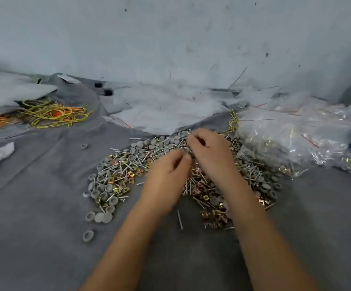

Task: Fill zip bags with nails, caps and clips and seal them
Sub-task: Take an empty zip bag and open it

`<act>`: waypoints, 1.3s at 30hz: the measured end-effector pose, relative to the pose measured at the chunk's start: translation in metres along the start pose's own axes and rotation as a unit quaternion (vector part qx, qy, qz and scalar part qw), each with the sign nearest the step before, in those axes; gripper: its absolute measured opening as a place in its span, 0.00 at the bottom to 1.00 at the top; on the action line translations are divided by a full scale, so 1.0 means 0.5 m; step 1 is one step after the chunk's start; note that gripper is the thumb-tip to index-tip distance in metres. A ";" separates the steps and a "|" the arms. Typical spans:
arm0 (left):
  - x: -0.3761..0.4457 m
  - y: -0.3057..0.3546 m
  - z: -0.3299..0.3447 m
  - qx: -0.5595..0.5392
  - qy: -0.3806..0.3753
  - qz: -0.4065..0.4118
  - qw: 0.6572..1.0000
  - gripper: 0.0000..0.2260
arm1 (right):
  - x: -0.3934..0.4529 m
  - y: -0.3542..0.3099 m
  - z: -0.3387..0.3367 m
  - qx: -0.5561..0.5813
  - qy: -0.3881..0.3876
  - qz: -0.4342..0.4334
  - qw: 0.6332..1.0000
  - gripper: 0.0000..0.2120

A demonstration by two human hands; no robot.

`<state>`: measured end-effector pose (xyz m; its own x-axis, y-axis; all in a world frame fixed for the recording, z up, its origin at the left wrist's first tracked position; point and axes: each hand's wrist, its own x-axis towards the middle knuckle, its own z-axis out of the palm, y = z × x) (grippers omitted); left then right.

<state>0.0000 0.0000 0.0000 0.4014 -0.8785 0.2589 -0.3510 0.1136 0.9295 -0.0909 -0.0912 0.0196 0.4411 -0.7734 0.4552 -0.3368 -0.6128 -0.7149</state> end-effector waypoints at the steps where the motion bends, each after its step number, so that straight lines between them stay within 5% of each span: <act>1: 0.037 -0.010 -0.002 0.043 0.045 0.014 0.998 0.05 | 0.009 0.012 0.001 -0.049 -0.003 0.012 0.999 0.14; 3: 0.115 -0.032 -0.010 0.167 0.085 0.034 0.982 0.04 | 0.011 0.044 0.002 -0.134 0.006 0.021 0.991 0.14; 8: 0.269 -0.101 0.002 0.502 -0.065 -0.008 0.862 0.16 | -0.015 0.076 0.004 -0.192 0.005 -0.032 0.981 0.12; 12: 0.294 -0.118 0.006 0.527 -0.110 -0.046 0.842 0.20 | -0.017 0.074 0.018 -0.198 -0.028 -0.055 0.978 0.11; 16: 0.249 -0.088 0.000 0.547 -0.033 0.021 0.836 0.17 | -0.022 0.069 0.027 -0.194 -0.040 -0.068 0.978 0.11; 19: 0.200 -0.070 -0.014 0.401 0.086 0.064 0.910 0.22 | -0.023 0.068 0.027 -0.174 -0.029 -0.069 0.982 0.09; 22: 0.142 -0.059 -0.012 0.038 0.164 0.019 0.986 0.24 | -0.020 0.065 0.031 -0.101 -0.009 -0.035 0.994 0.06; 26: 0.118 -0.054 -0.013 -0.378 0.085 -0.064 0.920 0.12 | -0.023 0.060 0.044 0.021 -0.022 0.015 0.999 0.14; 28: 0.107 -0.053 -0.014 -0.393 0.049 -0.065 0.916 0.06 | -0.022 0.054 0.053 0.019 -0.037 0.004 0.999 0.18; 34: 0.087 -0.058 -0.017 -0.338 0.038 -0.015 0.940 0.10 | 0.022 0.010 0.074 0.049 0.024 0.033 0.998 0.08; 39: 0.086 -0.065 -0.023 -0.216 0.081 -0.003 0.973 0.13 | 0.010 0.021 0.056 0.263 0.021 0.162 0.951 0.08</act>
<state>0.0386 -0.0363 -0.0162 0.5433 -0.7986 0.2590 0.0261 0.3244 0.9455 -0.0689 -0.0972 -0.0005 0.3483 -0.9201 0.1792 0.0178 -0.1846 -0.9827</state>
